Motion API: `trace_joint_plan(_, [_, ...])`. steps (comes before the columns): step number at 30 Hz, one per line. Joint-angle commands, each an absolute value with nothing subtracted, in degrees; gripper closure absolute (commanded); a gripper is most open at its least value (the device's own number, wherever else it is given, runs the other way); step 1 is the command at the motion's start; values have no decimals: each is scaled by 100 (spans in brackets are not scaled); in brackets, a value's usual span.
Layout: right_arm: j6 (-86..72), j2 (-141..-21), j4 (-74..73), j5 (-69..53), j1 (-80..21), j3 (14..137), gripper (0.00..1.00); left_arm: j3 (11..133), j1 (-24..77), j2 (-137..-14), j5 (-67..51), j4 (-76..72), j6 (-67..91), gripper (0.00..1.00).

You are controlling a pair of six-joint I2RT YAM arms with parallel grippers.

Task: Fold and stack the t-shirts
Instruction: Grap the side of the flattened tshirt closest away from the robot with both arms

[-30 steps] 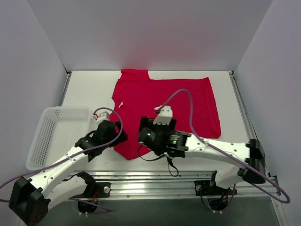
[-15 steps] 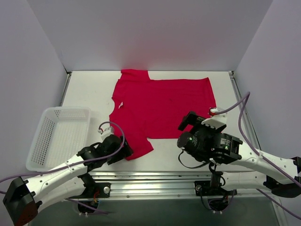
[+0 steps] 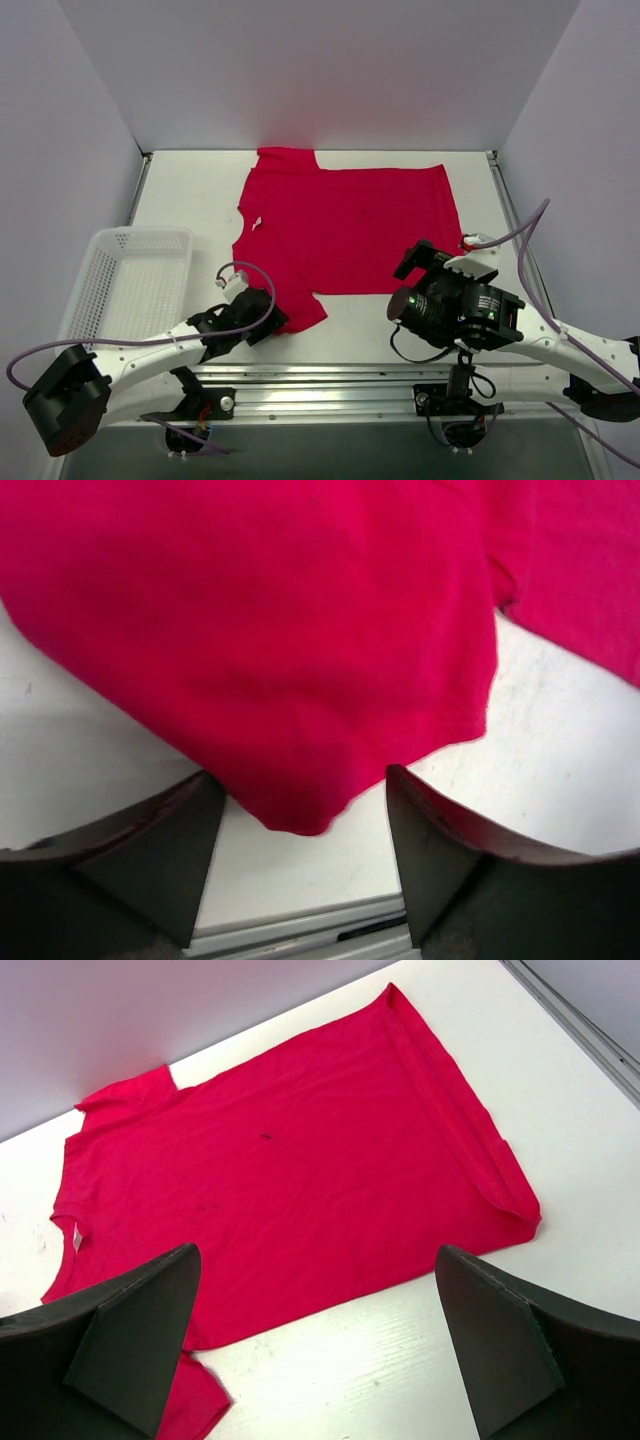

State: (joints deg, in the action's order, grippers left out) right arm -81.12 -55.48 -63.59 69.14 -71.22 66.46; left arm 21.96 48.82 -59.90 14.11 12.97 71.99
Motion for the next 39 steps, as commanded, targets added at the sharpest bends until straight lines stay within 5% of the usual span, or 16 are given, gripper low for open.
trace_joint_plan(1, [-8350,-5590,-6697,7321,-7066,6592,0,2126,4904,-6450,1661,1091,7216,34])
trace_joint_plan(3, [-8323,-5703,-6697,7321,-7040,6618,0,2223,4904,-6635,1696,1081,7137,51])
trace_joint_plan(4, [-8323,-5739,-6697,7313,-7031,6609,0,2337,4904,-6679,1731,1116,7111,72])
trace_joint_plan(5, [-8323,-5765,-6671,7295,-7031,6601,1,2399,4904,-6688,1749,1160,7084,83])
trace_joint_plan(7, [-8193,-5844,-6523,7199,-7014,6452,7,2548,4896,-6627,1915,1387,6997,97])
trace_joint_plan(10, [-6873,-5854,-5313,6770,-6629,5882,9,2935,4817,-6338,2327,1809,6716,98])
trace_joint_plan(14, [-4529,-5564,-2345,3563,-4576,4713,6,3129,4369,-6082,2304,1715,6268,98])
trace_joint_plan(25, [-3727,-6696,-1099,-437,199,3587,6,2874,3262,-6161,1574,984,5669,98])
trace_joint_plan(39, [-4201,-6811,-1371,509,896,3384,8,2619,2101,-6345,668,203,5265,98])
